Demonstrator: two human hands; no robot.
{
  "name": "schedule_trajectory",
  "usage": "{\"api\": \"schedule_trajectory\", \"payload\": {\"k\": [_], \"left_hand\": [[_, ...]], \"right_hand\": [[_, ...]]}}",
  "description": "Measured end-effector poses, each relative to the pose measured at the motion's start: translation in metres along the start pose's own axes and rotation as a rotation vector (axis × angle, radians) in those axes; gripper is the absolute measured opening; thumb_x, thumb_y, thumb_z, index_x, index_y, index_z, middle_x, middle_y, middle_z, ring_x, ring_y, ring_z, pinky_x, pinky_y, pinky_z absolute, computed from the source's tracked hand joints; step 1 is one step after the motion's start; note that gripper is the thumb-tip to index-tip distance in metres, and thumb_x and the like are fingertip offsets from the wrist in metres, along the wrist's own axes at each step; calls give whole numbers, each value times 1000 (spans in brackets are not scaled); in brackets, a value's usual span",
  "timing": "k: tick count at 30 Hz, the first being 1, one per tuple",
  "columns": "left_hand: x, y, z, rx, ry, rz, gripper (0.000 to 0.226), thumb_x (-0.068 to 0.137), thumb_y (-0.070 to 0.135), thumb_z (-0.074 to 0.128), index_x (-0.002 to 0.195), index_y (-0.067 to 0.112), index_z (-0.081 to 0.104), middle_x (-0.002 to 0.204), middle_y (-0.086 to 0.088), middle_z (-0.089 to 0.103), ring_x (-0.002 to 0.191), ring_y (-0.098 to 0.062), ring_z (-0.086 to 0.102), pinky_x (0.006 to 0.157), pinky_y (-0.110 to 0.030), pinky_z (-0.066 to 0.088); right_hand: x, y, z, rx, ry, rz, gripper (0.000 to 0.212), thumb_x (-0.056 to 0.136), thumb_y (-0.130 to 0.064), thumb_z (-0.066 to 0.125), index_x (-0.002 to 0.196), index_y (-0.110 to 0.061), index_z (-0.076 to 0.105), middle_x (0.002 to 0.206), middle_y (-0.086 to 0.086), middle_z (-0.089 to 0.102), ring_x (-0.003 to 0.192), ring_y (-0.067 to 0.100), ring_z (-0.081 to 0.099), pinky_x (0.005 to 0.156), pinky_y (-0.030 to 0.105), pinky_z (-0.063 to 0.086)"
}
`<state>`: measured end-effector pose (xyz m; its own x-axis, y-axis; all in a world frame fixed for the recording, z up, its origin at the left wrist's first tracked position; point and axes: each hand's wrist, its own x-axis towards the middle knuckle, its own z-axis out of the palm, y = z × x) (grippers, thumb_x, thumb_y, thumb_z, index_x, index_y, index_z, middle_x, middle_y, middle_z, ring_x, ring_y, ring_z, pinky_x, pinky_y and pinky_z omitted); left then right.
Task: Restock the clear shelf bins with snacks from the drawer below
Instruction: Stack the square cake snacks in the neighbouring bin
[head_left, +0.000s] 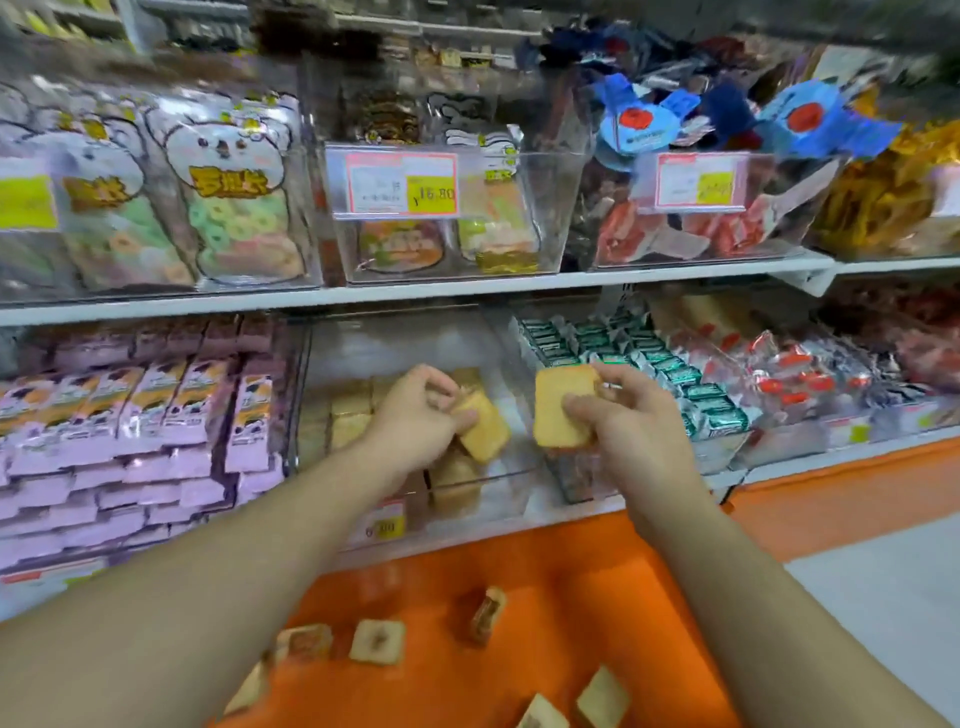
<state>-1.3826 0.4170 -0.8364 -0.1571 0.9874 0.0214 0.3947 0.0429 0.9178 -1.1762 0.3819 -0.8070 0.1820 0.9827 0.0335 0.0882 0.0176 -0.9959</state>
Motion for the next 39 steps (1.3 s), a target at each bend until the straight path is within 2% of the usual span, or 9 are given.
{"api": "schedule_trajectory", "payload": {"k": [4,9,12,18,23,26,30,33,39], "left_hand": [[23,-17,14,159,-133,-11,26,87,11,83,109,10,68,90,-3,68,70,-5,56,54,-7,38],[37,-33,24,303,-201,27,20,86,22,84,103,22,73,99,2,74,82,-11,65,65,-17,44],[39,-38,32,444,-213,74,20,89,32,81,107,26,75,105,5,72,98,-16,67,76,-22,47],[47,-50,33,596,-206,115,30,82,47,84,109,37,75,121,5,64,122,-23,54,107,-38,45],[42,-48,35,668,-172,158,39,83,42,84,117,30,70,121,4,61,119,-21,55,100,-31,46],[33,-36,28,455,-118,172,38,85,33,84,119,28,68,118,7,65,111,-16,62,93,-28,49],[3,-7,6,123,-263,279,93,61,40,96,142,44,50,134,16,57,118,-2,59,92,-26,56],[-19,12,-4,99,-343,363,107,59,37,100,148,51,42,140,19,53,121,-3,61,94,-24,56],[-21,17,-16,207,-114,403,81,54,42,101,124,45,60,119,17,62,100,2,64,82,-17,56]], "right_hand": [[12,7,-8,-9,-10,-25,36,90,-7,75,122,-21,66,104,4,73,88,27,74,71,44,66],[20,21,-6,-10,-13,-15,33,85,-15,78,112,-29,67,95,3,72,89,34,74,76,52,64],[20,27,3,-32,-42,-15,36,76,-22,75,110,-29,68,89,2,75,86,33,74,77,59,61],[18,30,4,-53,-71,-30,34,88,-13,73,118,-28,67,89,4,73,87,34,72,78,60,60],[15,24,5,-10,-66,6,37,90,-9,74,122,-26,66,92,3,73,89,35,73,76,61,60],[14,19,6,32,-81,23,35,91,-5,72,122,-21,66,88,2,73,87,33,74,78,58,62],[12,15,10,158,-146,58,24,95,-1,69,116,-13,66,73,-10,73,69,8,73,62,30,62],[7,11,19,122,-179,48,33,93,-14,75,125,-14,68,95,-2,75,87,14,75,66,27,59],[1,5,24,100,-245,12,37,102,-23,65,139,-24,63,130,-3,67,115,16,68,90,35,60]]}}
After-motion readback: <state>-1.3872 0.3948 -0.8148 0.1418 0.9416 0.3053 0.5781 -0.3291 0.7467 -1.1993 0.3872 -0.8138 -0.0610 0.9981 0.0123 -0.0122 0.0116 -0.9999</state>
